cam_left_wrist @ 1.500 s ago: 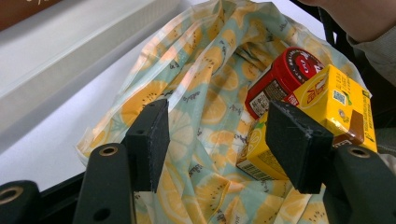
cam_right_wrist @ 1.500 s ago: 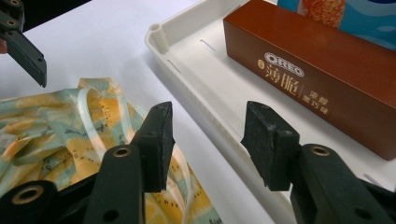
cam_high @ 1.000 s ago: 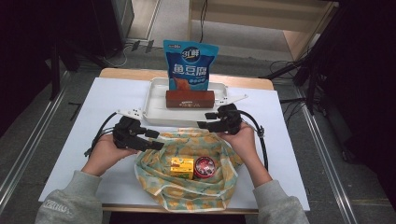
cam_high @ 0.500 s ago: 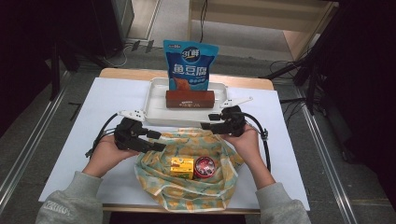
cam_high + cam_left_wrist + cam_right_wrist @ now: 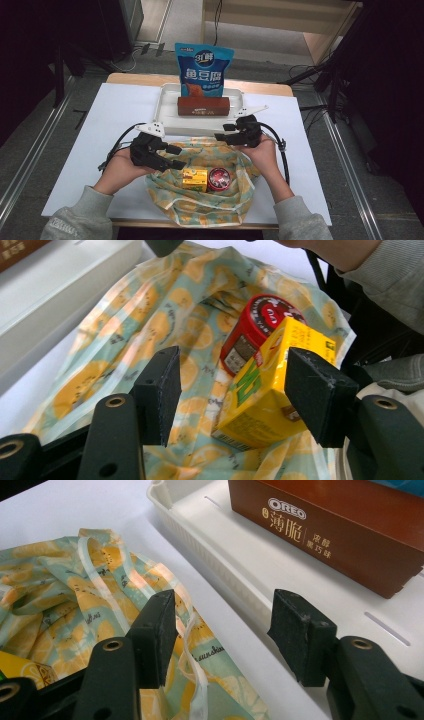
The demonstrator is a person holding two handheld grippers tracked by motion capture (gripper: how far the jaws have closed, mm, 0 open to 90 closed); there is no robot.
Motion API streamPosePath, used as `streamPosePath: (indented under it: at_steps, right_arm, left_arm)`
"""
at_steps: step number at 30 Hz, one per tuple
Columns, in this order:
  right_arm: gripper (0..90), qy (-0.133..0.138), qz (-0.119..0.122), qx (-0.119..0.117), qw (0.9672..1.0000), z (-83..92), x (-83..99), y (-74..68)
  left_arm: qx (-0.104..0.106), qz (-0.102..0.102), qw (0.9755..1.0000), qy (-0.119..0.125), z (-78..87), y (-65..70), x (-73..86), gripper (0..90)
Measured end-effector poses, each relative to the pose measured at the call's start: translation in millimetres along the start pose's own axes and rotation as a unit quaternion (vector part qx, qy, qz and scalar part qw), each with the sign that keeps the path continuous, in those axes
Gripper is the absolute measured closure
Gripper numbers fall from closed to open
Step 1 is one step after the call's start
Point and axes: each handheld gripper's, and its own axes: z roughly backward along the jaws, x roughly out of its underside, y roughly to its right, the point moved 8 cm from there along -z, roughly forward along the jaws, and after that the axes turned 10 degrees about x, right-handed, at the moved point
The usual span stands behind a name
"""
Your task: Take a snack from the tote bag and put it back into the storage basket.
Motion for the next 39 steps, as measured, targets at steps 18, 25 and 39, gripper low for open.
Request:
streamPosePath:
  at_steps: [18,25,39]
  right_arm:
    - [44.4,0.003,-0.010,0.009,0.9999,2.9,1.7,5.0]
    - [44.4,0.002,-0.011,0.012,0.9999,2.8,2.4,6.1]
    - [42.0,0.006,-0.013,0.006,0.9999,2.7,2.2,4.8]
  left_arm:
    - [0.031,-0.033,0.9982,-0.039,-28.8,21.0,0.4,38.0]
    - [0.038,-0.049,0.9960,-0.065,-38.6,25.8,6.4,38.1]
    - [0.059,-0.049,0.9937,-0.082,-52.2,19.4,19.0,42.9]
